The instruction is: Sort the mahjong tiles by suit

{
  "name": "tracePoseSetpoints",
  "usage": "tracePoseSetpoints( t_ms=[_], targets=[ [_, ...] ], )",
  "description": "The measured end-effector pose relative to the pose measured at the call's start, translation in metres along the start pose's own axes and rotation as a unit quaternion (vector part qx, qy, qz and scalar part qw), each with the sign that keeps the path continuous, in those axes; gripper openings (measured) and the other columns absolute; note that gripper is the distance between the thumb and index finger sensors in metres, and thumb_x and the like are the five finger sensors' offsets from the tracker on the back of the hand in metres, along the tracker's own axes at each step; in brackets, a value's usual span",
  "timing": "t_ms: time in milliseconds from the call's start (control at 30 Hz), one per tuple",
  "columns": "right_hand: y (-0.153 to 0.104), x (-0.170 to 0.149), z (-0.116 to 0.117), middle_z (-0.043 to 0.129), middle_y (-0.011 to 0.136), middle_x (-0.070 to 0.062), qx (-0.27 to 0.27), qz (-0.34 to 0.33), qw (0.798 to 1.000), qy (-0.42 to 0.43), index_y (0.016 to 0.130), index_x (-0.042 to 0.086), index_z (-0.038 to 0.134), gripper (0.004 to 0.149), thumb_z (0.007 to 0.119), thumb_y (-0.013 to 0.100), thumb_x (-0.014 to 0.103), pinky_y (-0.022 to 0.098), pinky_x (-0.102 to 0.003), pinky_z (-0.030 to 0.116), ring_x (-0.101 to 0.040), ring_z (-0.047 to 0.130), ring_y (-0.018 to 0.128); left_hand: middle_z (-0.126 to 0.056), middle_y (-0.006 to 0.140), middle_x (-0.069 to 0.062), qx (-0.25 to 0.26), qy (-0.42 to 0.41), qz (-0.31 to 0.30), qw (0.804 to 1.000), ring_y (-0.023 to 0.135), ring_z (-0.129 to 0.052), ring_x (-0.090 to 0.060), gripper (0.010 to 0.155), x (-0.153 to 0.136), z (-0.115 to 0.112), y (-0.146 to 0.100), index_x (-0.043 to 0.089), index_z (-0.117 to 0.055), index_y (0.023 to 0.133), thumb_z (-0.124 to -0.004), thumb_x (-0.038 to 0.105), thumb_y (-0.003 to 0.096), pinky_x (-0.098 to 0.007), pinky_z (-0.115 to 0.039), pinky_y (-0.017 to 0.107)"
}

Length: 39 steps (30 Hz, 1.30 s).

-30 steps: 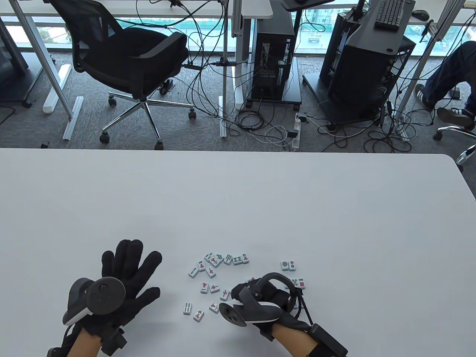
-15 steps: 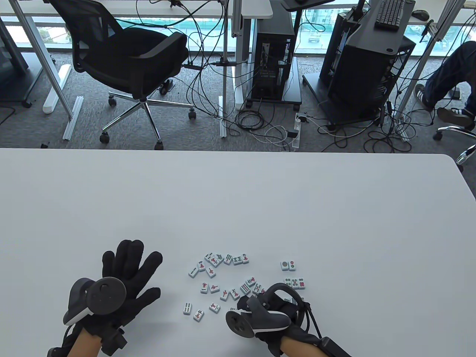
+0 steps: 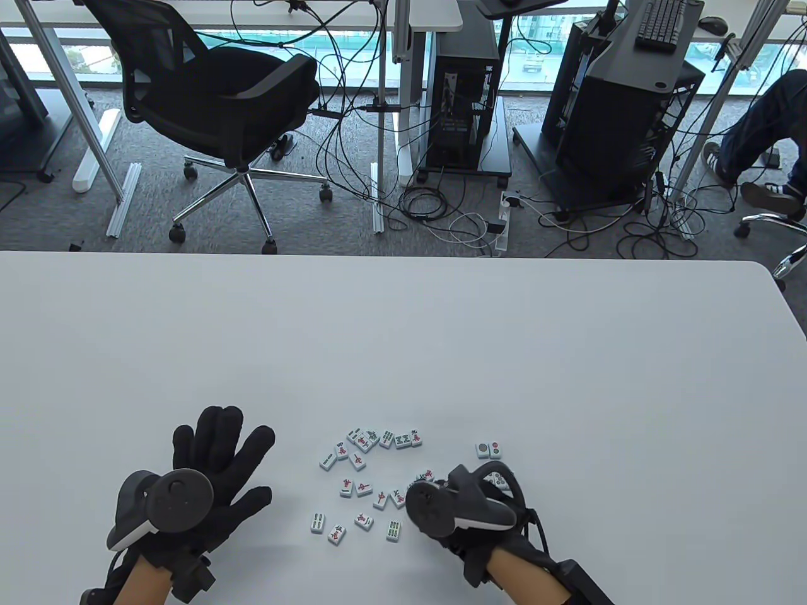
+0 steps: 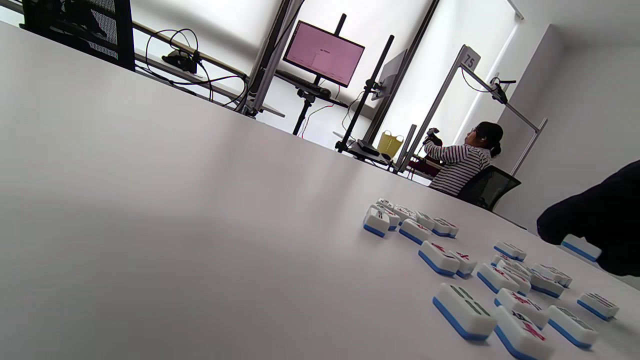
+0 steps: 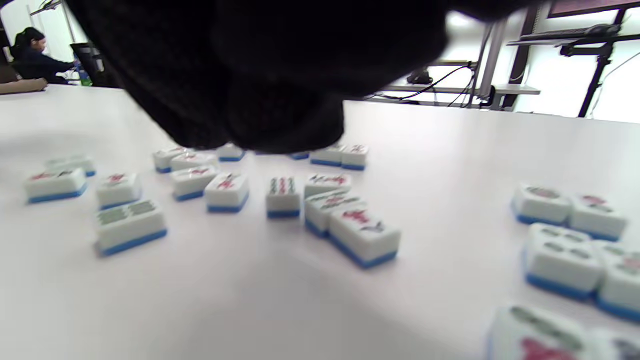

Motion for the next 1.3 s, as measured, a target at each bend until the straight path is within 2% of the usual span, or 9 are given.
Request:
tracePoseSetpoints(
  t_ms=[100,167,300,433,633,1067,1200,1300],
  targets=[
    [0.006,-0.039,-0.023,0.097,0.045,-0.004,-0.027,0.051,0.998,-0.023,0.089,0.007,0.08,0.057,0.09,0.04,0.035,0.012,-0.027,0.081,-0.011,0.089,0.015,0.017,0.109,0.023,0.0,0.002,0.0,1.0,0.107,0.022,-0.01,0.077,0.0,0.0,0.0,0.049,-0.021,0.11,-0.053,0.075,0.0455,-0.05,0.013,0.071],
    [0.011,-0.064,-0.025,0.097,0.046,-0.004,-0.026,0.076,0.996,-0.038,0.09,0.009,0.079,0.057,0.089,0.04,0.035,0.013,-0.027,0.081,-0.011,0.09,0.016,0.017,0.109,0.023,-0.001,0.002,0.0,1.0,0.107,0.022,-0.01,0.077,0.0,0.0,0.0,0.049,-0.021,0.11,-0.053,0.075,0.0455,-0.05,0.013,0.071],
    [0.015,-0.105,-0.006,0.096,0.048,-0.004,0.013,0.131,0.99,-0.047,0.09,0.009,0.079,0.057,0.089,0.041,0.034,0.014,-0.027,0.082,-0.012,0.09,0.017,0.017,0.109,0.023,-0.003,0.006,0.0,1.0,0.107,0.022,-0.01,0.077,0.001,-0.001,0.0,0.049,-0.02,0.111,-0.053,0.075,0.0455,-0.05,0.013,0.071],
    [0.016,-0.125,0.017,0.096,0.048,-0.004,0.044,0.154,0.985,-0.07,0.09,0.009,0.079,0.056,0.088,0.041,0.034,0.014,-0.027,0.082,-0.011,0.09,0.017,0.017,0.109,0.023,-0.003,0.004,0.001,1.0,0.107,0.022,-0.01,0.077,0.0,-0.001,0.0,0.049,-0.021,0.11,-0.053,0.075,0.0456,-0.05,0.013,0.071],
    [0.017,-0.133,0.035,0.096,0.05,-0.004,0.077,0.162,0.979,-0.099,0.09,0.012,0.079,0.054,0.087,0.042,0.034,0.016,-0.027,0.082,-0.012,0.09,0.019,0.017,0.109,0.023,-0.005,0.005,0.004,1.0,0.107,0.022,-0.01,0.077,0.0,-0.001,0.0,0.049,-0.021,0.111,-0.053,0.075,0.0456,-0.05,0.013,0.071],
    [0.016,-0.127,0.041,0.096,0.051,-0.003,0.092,0.16,0.977,-0.105,0.093,0.014,0.077,0.054,0.085,0.043,0.035,0.016,-0.028,0.082,-0.012,0.091,0.02,0.017,0.109,0.023,-0.009,0.007,0.006,1.0,0.107,0.022,-0.01,0.077,0.0,-0.002,0.001,0.049,-0.021,0.111,-0.053,0.075,0.0454,-0.05,0.013,0.071],
    [0.006,-0.127,0.024,0.096,0.052,-0.004,0.056,0.169,0.978,-0.107,0.097,0.014,0.072,0.059,0.084,0.044,0.037,0.018,-0.029,0.083,-0.013,0.091,0.022,0.017,0.109,0.023,-0.009,0.007,0.003,1.0,0.107,0.022,-0.01,0.077,0.001,-0.002,0.001,0.049,-0.021,0.111,-0.053,0.075,0.0454,-0.05,0.012,0.072],
    [-0.007,-0.127,0.002,0.094,0.063,-0.008,0.018,0.172,0.98,-0.093,0.101,0.014,0.066,0.064,0.081,0.045,0.041,0.025,-0.033,0.084,-0.018,0.094,0.032,0.017,0.109,0.023,-0.013,0.007,0.0,1.0,0.107,0.022,-0.01,0.077,0.002,-0.004,0.001,0.049,-0.021,0.11,-0.053,0.075,0.0454,-0.05,0.011,0.072]
  ],
)
Point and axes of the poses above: the tracker on the back of each hand, its own x axis roughly to the thumb side, its own y axis roughly from the wrist to the fingertips, z = x × y, the point moved 4 cm from there along y, roughly from the wrist to the fingertips
